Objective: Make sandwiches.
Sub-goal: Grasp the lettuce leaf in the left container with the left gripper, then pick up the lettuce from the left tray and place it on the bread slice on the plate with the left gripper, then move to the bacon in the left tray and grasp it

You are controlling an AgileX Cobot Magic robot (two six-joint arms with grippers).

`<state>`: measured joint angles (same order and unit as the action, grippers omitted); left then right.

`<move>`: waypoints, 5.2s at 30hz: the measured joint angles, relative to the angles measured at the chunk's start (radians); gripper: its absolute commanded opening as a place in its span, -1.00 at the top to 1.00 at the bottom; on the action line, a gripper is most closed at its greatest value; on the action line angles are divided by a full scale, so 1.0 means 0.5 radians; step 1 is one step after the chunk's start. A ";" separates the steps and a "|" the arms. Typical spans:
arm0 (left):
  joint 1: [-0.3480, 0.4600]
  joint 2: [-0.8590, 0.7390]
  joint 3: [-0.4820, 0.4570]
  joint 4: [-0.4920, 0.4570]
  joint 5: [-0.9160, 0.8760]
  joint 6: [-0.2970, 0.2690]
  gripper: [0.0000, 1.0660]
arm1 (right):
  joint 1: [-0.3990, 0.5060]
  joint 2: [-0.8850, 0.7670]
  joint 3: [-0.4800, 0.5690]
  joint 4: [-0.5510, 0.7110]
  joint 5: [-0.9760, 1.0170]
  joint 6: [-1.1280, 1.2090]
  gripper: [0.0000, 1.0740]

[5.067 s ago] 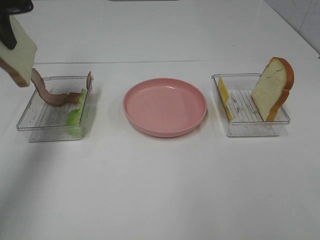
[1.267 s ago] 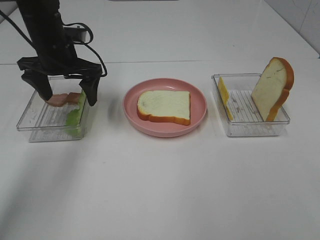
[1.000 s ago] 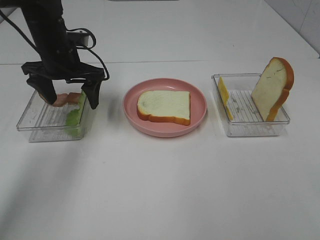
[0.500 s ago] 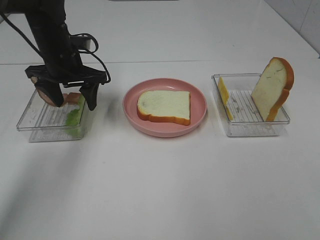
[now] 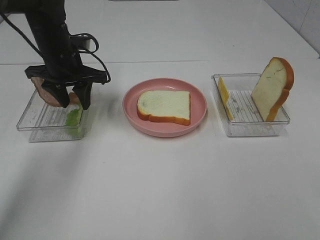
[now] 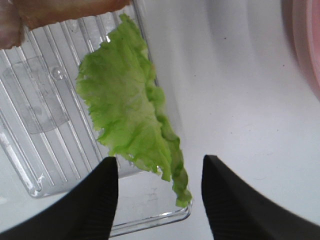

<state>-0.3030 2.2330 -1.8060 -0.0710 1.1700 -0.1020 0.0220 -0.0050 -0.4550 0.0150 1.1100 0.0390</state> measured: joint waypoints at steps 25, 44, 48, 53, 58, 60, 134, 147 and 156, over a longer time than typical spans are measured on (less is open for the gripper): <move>0.000 0.000 0.000 0.000 -0.056 0.006 1.00 | 0.000 0.000 0.000 0.000 0.000 0.000 -0.83; 0.000 -0.314 0.002 -0.182 0.046 0.092 1.00 | 0.000 0.000 0.000 0.000 0.000 0.000 -0.83; 0.000 -0.418 -0.002 -0.382 0.056 0.136 1.00 | 0.000 0.000 0.000 0.000 0.000 0.000 -0.83; -0.026 -0.416 -0.128 -0.638 0.054 0.252 1.00 | 0.000 0.000 0.000 0.000 0.000 0.000 -0.83; -0.122 -0.308 -0.364 -0.752 0.028 0.334 1.00 | 0.000 0.000 0.000 0.000 0.000 0.000 -0.83; -0.168 -0.232 -0.486 -0.774 0.026 0.346 1.00 | 0.000 0.000 0.000 0.000 0.000 0.000 -0.83; -0.370 -0.128 -0.868 -0.016 0.082 0.120 -0.89 | 0.000 0.000 0.000 0.000 0.000 0.000 -0.83; 0.264 -0.614 -0.312 0.036 0.098 0.222 -0.86 | 0.000 0.000 0.000 0.000 0.000 0.000 -0.83; 0.544 -0.368 -0.312 0.032 0.096 0.346 -0.79 | 0.000 0.000 0.000 0.000 0.000 0.000 -0.83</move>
<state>-0.0310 2.0490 -1.9620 -0.0550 1.2180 0.0710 0.0220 -0.0050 -0.4550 0.0150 1.1100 0.0390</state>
